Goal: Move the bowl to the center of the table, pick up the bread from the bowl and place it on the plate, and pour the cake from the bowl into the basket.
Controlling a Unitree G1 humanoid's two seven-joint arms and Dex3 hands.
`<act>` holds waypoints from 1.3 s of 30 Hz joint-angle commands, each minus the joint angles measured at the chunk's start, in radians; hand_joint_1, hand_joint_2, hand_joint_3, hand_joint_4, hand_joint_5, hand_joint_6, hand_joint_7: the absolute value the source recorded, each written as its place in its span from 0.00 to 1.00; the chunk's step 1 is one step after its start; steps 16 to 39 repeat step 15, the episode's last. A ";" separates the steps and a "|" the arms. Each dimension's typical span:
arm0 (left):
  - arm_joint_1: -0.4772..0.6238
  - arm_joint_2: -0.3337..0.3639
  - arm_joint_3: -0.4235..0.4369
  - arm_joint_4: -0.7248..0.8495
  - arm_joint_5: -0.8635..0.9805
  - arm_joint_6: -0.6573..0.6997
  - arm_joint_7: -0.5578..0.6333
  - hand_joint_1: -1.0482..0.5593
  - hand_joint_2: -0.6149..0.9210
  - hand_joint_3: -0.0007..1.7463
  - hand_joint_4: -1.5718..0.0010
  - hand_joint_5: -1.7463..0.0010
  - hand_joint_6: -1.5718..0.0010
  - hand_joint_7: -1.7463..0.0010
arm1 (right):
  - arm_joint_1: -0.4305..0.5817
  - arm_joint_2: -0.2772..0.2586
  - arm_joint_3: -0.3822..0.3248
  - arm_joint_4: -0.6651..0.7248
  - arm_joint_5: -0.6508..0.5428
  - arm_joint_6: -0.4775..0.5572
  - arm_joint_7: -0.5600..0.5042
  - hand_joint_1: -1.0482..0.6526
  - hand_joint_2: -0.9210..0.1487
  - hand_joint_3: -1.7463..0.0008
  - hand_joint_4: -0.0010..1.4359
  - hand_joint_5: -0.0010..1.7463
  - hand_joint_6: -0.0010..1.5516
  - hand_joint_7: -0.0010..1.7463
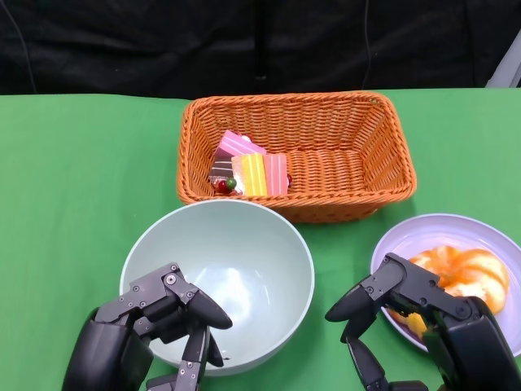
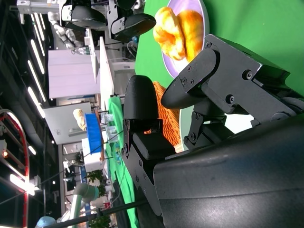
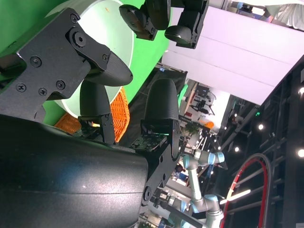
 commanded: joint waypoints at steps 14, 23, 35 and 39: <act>-0.014 0.001 0.025 0.135 0.004 -0.209 -0.011 0.66 0.61 0.92 0.37 0.03 0.42 0.13 | 0.030 -0.017 -0.037 0.051 0.000 -0.108 -0.020 0.66 0.68 0.03 0.64 0.99 0.56 0.80; -0.015 0.003 0.026 0.139 0.005 -0.216 -0.012 0.66 0.61 0.92 0.36 0.03 0.42 0.13 | 0.030 -0.017 -0.037 0.050 0.000 -0.108 -0.019 0.66 0.69 0.02 0.64 0.98 0.56 0.80; -0.015 0.003 0.026 0.139 0.005 -0.216 -0.012 0.66 0.61 0.92 0.36 0.03 0.42 0.13 | 0.030 -0.017 -0.037 0.050 0.000 -0.108 -0.019 0.66 0.69 0.02 0.64 0.98 0.56 0.80; -0.015 0.003 0.026 0.139 0.005 -0.216 -0.012 0.66 0.61 0.92 0.36 0.03 0.42 0.13 | 0.030 -0.017 -0.037 0.050 0.000 -0.108 -0.019 0.66 0.69 0.02 0.64 0.98 0.56 0.80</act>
